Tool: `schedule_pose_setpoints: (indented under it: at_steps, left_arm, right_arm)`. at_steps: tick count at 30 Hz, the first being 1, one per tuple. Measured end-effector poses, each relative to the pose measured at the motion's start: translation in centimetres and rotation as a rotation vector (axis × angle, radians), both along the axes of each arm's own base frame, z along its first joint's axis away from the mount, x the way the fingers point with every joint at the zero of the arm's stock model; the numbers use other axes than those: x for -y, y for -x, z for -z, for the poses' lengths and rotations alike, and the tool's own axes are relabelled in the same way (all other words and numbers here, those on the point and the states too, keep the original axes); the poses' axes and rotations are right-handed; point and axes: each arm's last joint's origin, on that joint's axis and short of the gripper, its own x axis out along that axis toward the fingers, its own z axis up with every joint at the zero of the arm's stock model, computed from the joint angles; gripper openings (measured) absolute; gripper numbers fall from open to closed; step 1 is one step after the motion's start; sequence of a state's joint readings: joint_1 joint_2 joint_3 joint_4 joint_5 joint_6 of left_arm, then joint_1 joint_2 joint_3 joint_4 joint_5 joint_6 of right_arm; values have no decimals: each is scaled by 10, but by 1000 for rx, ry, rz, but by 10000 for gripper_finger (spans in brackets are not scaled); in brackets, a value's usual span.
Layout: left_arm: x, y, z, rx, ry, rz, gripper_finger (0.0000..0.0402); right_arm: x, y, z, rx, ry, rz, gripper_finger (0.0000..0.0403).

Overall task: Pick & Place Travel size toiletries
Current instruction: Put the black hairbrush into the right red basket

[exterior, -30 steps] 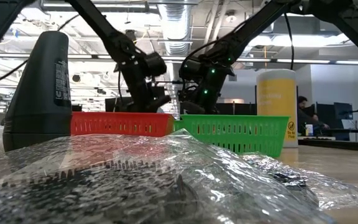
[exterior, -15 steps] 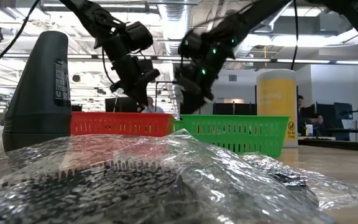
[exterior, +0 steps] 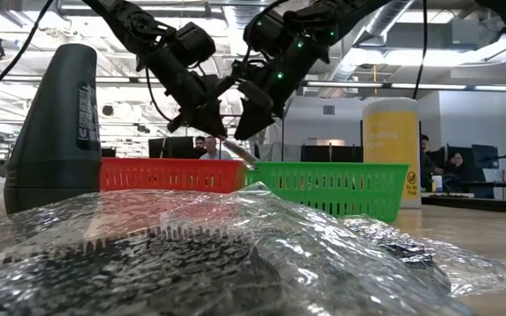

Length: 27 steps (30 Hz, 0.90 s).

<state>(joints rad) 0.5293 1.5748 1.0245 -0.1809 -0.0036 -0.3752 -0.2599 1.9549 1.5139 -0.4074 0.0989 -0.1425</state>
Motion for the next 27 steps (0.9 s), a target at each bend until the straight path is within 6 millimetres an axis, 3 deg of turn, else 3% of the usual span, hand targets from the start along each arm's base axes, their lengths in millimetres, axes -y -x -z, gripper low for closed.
schedule_pose_setpoints:
  at_steps: [8,27]
  left_arm:
    - [0,-1,-1,30,21,9,0]
    - [3,-5,-3,102,94,77,0]
  right_arm:
    - [-8,-1,-1,-50,158,62,120]
    - [-15,-2,-3,-74,255,93,120]
